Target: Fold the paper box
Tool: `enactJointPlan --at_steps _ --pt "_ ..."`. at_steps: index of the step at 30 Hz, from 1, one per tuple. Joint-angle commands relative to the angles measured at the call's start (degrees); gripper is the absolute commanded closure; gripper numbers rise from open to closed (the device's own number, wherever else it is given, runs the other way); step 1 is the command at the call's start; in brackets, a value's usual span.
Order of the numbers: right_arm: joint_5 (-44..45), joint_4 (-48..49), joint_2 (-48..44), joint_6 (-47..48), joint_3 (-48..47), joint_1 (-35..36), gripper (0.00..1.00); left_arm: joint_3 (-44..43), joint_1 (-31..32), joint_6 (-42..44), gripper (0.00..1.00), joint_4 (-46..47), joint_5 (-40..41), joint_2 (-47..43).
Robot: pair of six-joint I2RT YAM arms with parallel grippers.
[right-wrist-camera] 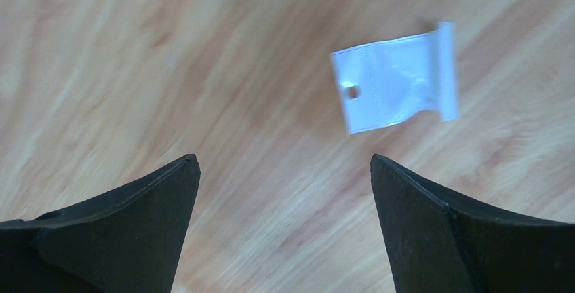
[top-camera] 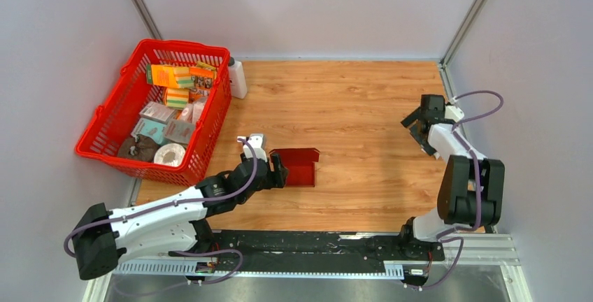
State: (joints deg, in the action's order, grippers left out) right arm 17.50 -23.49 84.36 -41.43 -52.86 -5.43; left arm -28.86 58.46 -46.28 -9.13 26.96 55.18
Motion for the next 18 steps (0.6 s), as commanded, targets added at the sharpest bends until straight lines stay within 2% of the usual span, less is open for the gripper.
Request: enactJointPlan --at_steps 1,7,9,14,18 --pt "3.8 -1.8 5.7 -3.4 -2.4 -6.4 0.0 -0.5 -0.4 4.4 0.24 -2.2 -4.3 -5.1" --pt "-5.4 4.8 9.3 1.4 0.3 -15.8 0.03 -0.3 -0.4 4.5 0.32 -2.8 -5.9 -6.8" --pt "-7.7 6.4 9.8 1.5 0.6 -16.5 0.04 -0.5 -0.4 4.2 0.32 -2.7 -6.1 -6.4" --pt "-7.1 6.0 13.7 0.3 -1.7 -17.2 0.05 -3.3 -0.5 5.0 0.34 -3.3 -8.4 -2.7" --pt "-10.6 6.3 16.3 0.1 -3.0 -18.6 0.12 -5.9 -0.4 5.9 0.34 -4.3 -9.5 -0.5"
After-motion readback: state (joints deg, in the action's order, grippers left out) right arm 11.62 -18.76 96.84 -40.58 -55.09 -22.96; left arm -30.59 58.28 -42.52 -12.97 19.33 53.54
